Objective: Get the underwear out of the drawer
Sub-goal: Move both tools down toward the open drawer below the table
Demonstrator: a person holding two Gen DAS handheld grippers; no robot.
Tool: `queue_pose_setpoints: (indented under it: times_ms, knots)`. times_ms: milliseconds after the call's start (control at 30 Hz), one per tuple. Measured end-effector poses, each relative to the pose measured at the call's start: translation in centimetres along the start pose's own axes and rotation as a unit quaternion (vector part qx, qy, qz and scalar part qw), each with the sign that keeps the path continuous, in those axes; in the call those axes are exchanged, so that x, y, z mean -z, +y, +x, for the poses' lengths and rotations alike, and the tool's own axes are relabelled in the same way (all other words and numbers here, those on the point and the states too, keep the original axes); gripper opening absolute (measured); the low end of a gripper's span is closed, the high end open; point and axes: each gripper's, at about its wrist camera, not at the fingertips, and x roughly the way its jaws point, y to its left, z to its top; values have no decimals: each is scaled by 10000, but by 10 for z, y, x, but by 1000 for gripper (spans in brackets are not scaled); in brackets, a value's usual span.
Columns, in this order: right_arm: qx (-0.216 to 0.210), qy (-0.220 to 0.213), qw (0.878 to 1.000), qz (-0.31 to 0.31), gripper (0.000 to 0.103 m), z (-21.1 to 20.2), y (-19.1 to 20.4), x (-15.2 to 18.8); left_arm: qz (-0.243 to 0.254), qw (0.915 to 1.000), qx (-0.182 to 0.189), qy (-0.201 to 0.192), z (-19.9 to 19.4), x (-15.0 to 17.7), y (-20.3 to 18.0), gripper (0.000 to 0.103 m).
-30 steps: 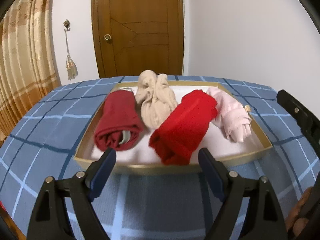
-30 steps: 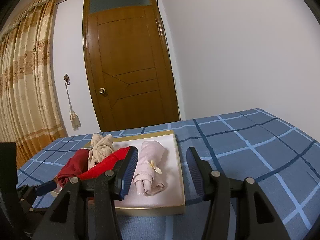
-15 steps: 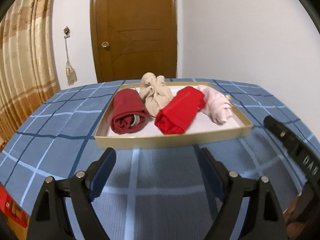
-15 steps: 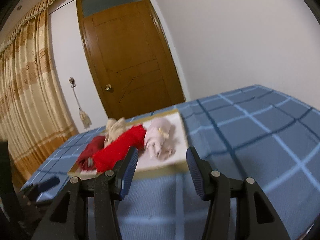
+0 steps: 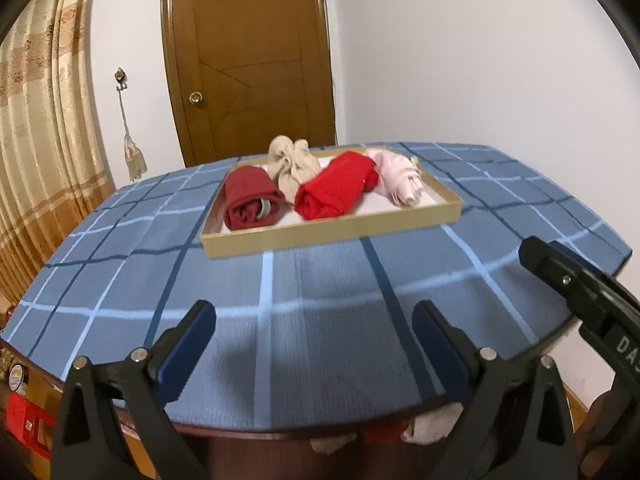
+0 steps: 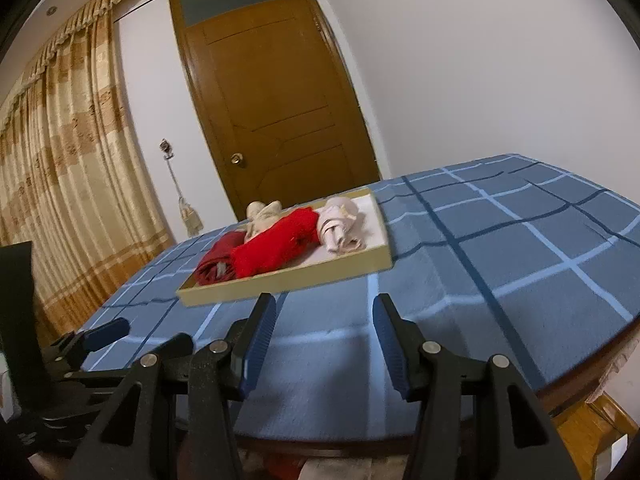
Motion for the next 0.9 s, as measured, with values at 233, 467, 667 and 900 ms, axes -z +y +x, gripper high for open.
queue_pose_setpoints:
  times_ms: [233,467,667,900]
  knots:
    - [-66,140,9998,-96,53,-25,10,12,175,9997,71,179,-12,19,-6,100]
    - [-64,267,9995,-131,53,-50,10,24,340,9981,224,469,-20,41,-11,100]
    - [-53,397,9992,-69,53,-68,3,37,540,9955,287,722,-25,60,-16,100]
    - [13,594,9982,-17,53,-87,-5,49,643,9907,470,1106,-30,83,-18,100]
